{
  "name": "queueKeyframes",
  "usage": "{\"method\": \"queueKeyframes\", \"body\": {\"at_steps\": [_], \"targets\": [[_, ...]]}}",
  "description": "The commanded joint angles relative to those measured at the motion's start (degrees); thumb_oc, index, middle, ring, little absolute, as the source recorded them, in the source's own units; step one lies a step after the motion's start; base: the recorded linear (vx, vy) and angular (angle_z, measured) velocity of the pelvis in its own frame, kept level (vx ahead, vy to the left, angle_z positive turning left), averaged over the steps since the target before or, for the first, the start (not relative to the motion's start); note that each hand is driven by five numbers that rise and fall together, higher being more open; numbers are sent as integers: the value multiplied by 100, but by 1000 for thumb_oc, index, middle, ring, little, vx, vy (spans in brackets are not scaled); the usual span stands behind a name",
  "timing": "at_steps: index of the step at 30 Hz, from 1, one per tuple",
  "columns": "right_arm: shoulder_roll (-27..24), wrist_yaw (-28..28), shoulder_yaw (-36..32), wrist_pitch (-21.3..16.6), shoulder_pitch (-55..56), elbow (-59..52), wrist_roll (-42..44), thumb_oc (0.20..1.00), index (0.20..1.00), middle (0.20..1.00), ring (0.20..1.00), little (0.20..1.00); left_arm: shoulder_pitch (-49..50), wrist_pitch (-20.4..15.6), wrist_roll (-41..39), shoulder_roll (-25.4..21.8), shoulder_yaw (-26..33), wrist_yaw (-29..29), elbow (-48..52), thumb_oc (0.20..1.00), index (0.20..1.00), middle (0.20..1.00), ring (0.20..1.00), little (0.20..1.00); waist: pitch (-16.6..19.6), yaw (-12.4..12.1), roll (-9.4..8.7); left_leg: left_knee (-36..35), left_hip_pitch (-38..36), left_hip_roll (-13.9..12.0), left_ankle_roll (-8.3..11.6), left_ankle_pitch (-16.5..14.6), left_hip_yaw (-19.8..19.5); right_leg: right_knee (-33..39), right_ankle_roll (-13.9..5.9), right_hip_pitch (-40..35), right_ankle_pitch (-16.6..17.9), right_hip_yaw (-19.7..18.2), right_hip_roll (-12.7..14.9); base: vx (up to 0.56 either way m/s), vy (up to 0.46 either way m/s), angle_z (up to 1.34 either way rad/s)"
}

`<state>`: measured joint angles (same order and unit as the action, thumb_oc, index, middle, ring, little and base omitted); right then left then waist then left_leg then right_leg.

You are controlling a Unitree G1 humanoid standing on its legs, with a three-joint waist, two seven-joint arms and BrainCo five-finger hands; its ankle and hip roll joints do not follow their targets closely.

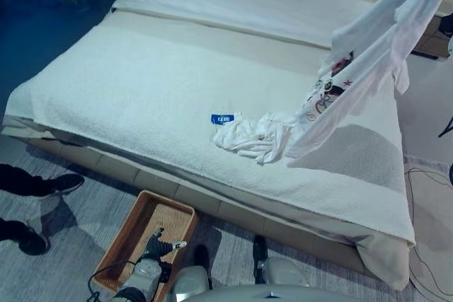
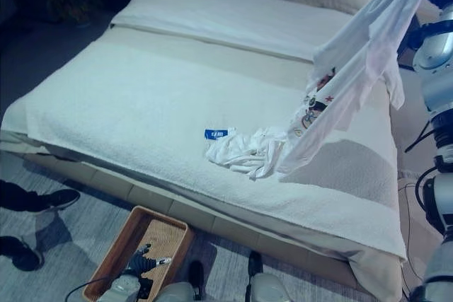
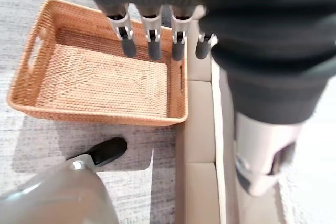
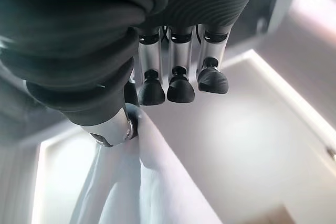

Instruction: Pick up clothes into the bucket

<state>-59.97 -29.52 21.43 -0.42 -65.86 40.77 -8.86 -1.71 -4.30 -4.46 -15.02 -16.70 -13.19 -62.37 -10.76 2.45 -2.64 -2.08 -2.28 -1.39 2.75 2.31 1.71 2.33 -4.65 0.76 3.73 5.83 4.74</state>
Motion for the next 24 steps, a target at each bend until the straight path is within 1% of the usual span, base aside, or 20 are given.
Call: {"method": "queueKeyframes", "body": {"at_steps": [1, 2, 3, 4, 5, 6, 7, 9, 12, 13, 15, 16, 17, 18, 19, 22, 24], "targets": [[-505, -382, -183, -222, -181, -377, 46, 200, 200, 200, 200, 200, -27, -93, 347, -130, -92, 53, 61, 1000, 1000, 1000, 1000, 1000, 431, -80, -366, 616, 191, 77, 63, -634, -101, -446, -427, -143, -446, 141, 323, 79, -5, -3], [-507, -382, -195, -220, -165, -384, 45, 200, 200, 200, 200, 200, -20, -88, 346, -135, -95, 54, 70, 1000, 1000, 1000, 1000, 1000, 429, -83, -368, 611, 183, 77, 63, -634, -102, -441, -428, -151, -446, 143, 322, 85, -8, 2], [-536, -333, -239, -251, -99, -572, 90, 200, 200, 200, 200, 200, -46, -174, 212, -188, -61, 32, 520, 1000, 1000, 1000, 1000, 1000, 515, -71, -371, 607, 136, 67, 71, -650, -87, -412, -421, -214, -459, 163, 319, 39, -6, 1], [-535, -330, -255, -246, -80, -584, 89, 200, 200, 200, 200, 200, -35, -164, 210, -197, -62, 34, 537, 1000, 1000, 1000, 1000, 1000, 516, -71, -375, 606, 132, 66, 72, -652, -88, -411, -421, -218, -460, 165, 318, 60, -14, 2], [-553, -253, -269, -279, -6, -716, 132, 200, 200, 200, 200, 200, -53, -219, 111, -261, -40, 5, 913, 1000, 1000, 1000, 1000, 1000, 557, -63, -385, 606, 102, 67, 74, -664, -86, -401, -415, -259, -469, 171, 314, 55, -14, 2], [-580, -102, -279, -339, 176, -986, 232, 200, 200, 200, 200, 200, -72, -307, -45, -361, 2, 2, 1614, 1000, 1000, 1000, 1000, 1000, 610, -43, -379, 590, 53, 64, 76, -674, -80, -391, -409, -307, -488, 177, 307, 55, -14, 2], [-579, -97, -306, -333, 207, -1003, 231, 200, 200, 200, 200, 200, -53, -289, -49, -377, 2, 6, 1645, 1000, 1000, 1000, 1000, 1000, 611, -44, -385, 590, 47, 62, 77, -676, -82, -391, -408, -313, -489, 178, 306, 54, -14, 1], [-656, 181, -297, -403, 466, -1268, 418, 200, 200, 200, 200, 200, -55, -404, -303, -565, 16, 64, 2695, 1000, 1000, 1000, 1000, 1000, 663, -26, -385, 582, 3, 55, 82, -682, -88, -384, -400, -373, -518, 196, 306, 39, -11, 3], [-611, 617, -255, -469, 808, -1604, 706, 200, 200, 200, 200, 200, -313, -495, -492, -900, 103, 99, 3875, 1000, 1000, 1000, 1000, 1000, 719, 41, -376, 548, -67, 39, 91, -686, -89, -381, -394, -424, -540, 199, 307, 23, -4, 2], [-581, 787, -192, -523, 912, -1711, 830, 200, 200, 200, 200, 200, -553, -543, -504, -1078, 132, 82, 4337, 1000, 1000, 1000, 1000, 1000, 720, 67, -371, 543, -74, 41, 92, -648, -75, -389, -389, -426, -513, 199, 313, 32, -7, 0], [-564, 1091, -89, -575, 1094, -1871, 1117, 200, 200, 200, 200, 200, -946, -602, -577, -1258, 141, 56, 4884, 1000, 1000, 1000, 1000, 1000, 777, 120, -365, 500, -129, 19, 103, -682, -64, -366, -394, -467, -550, 203, 306, 25, -7, 0], [-503, 1216, -37, -574, 1167, -1965, 1266, 200, 200, 200, 200, 200, -1215, -613, -580, -1313, 101, -14, 5059, 1000, 1000, 1000, 1000, 1000, 781, 132, -373, 484, -150, 13, 108, -680, -54, -358, -393, -484, -554, 201, 305, 0, 0, 0], [-408, 1491, 143, -620, 1142, -2152, 1586, 200, 200, 200, 200, 200, -1776, -621, -541, -1339, -30, -128, 5150, 1000, 1000, 1000, 1000, 1000, 805, 178, -378, 463, -181, 2, 116, -675, -28, -350, -394, -491, -549, 188, 305, 0, 0, 0], [-416, 1496, 147, -620, 1129, -2148, 1593, 200, 200, 200, 200, 200, -1793, -623, -541, -1334, -35, -132, 5138, 1000, 1000, 1000, 1000, 1000, 794, 175, -375, 461, -185, 1, 116, -675, -28, -350, -394, -493, -549, 188, 304, 7, -6, -4], [-394, 1615, 245, -631, 1105, -2280, 1756, 200, 200, 200, 200, 200, -2071, -630, -571, -1307, -131, -174, 5144, 1000, 1000, 1000, 1000, 1000, 800, 201, -371, 446, -199, -2, 120, -673, -10, -340, -394, -499, -544, 185, 306, 2, -4, -4], [-266, 1926, 460, -677, 1090, -2615, 2216, 200, 200, 200, 200, 200, -2847, -603, -655, -1262, -500, -179, 5075, 1000, 1000, 1000, 1000, 1000, 798, 280, -342, 432, -226, -10, 122, -670, 25, -339, -393, -494, -525, 152, 305, 1, -6, -6], [-213, 2072, 620, -688, 972, -2788, 2382, 200, 200, 200, 200, 200, -3176, -585, -748, -1191, -769, -114, 4883, 1000, 1000, 1000, 1000, 1000, 794, 312, -330, 420, -240, -17, 122, -664, 35, -339, -395, -490, -519, 135, 304, 0, -1, -8]]}}
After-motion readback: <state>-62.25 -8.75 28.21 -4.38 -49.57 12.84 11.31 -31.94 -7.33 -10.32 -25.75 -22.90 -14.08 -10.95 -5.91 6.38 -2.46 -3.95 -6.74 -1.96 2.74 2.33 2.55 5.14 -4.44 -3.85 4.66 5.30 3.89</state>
